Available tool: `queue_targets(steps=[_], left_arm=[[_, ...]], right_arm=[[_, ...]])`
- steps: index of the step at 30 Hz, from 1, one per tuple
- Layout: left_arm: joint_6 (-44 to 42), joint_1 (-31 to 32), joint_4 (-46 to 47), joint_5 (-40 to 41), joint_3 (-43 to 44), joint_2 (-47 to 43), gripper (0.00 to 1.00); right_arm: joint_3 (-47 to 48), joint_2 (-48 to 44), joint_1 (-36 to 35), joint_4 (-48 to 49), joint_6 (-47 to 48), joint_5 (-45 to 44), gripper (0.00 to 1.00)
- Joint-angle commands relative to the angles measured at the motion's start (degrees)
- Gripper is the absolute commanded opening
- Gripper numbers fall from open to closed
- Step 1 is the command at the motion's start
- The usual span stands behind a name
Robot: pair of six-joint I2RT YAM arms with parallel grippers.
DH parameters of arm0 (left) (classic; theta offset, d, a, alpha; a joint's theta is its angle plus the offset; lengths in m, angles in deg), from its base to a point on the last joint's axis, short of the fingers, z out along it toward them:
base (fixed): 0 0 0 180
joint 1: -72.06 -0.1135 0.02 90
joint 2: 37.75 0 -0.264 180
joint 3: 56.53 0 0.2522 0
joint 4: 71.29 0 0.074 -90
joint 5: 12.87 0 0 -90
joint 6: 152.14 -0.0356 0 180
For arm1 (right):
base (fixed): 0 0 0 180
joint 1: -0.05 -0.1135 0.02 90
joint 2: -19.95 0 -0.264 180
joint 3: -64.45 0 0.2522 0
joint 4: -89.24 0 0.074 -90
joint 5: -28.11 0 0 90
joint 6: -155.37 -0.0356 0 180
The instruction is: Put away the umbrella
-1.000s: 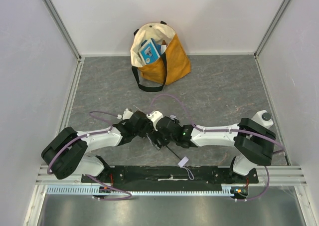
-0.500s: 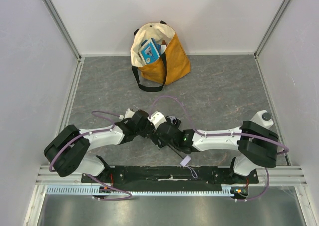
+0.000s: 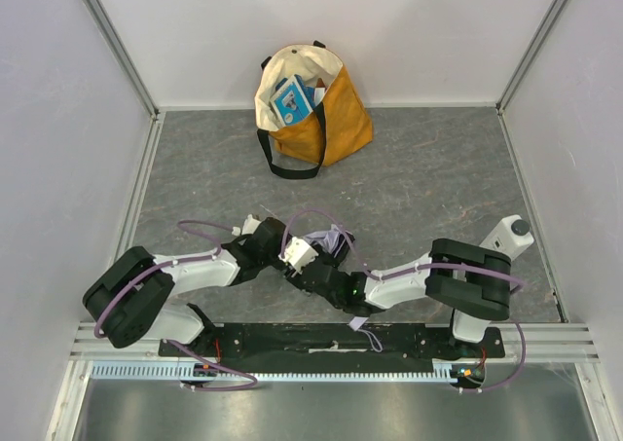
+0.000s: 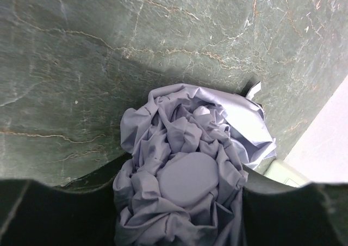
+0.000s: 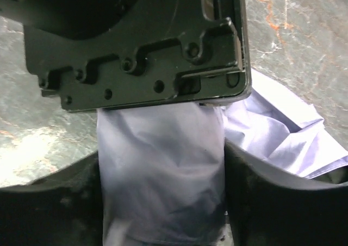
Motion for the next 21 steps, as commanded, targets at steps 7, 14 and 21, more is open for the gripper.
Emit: queue_targets(steps=[7, 14, 21], left_arm=[[1.0, 0.5, -10.7, -1.1, -0.9, 2.3, 0.02], [-0.2, 0.4, -8.1, 0.9, -2.0, 0.9, 0.02], [-7.5, -2.8, 5.8, 0.7, -8.6, -7.5, 0.62]], right_arm=[[-2.5, 1.9, -0.3, 0.8, -4.9, -6.5, 0.05], [-10.0, -0.3, 1.9, 6.2, -11.4, 5.7, 0.0], [-14.2, 0.4, 7.6, 11.7, -16.0, 20.5, 0.0]])
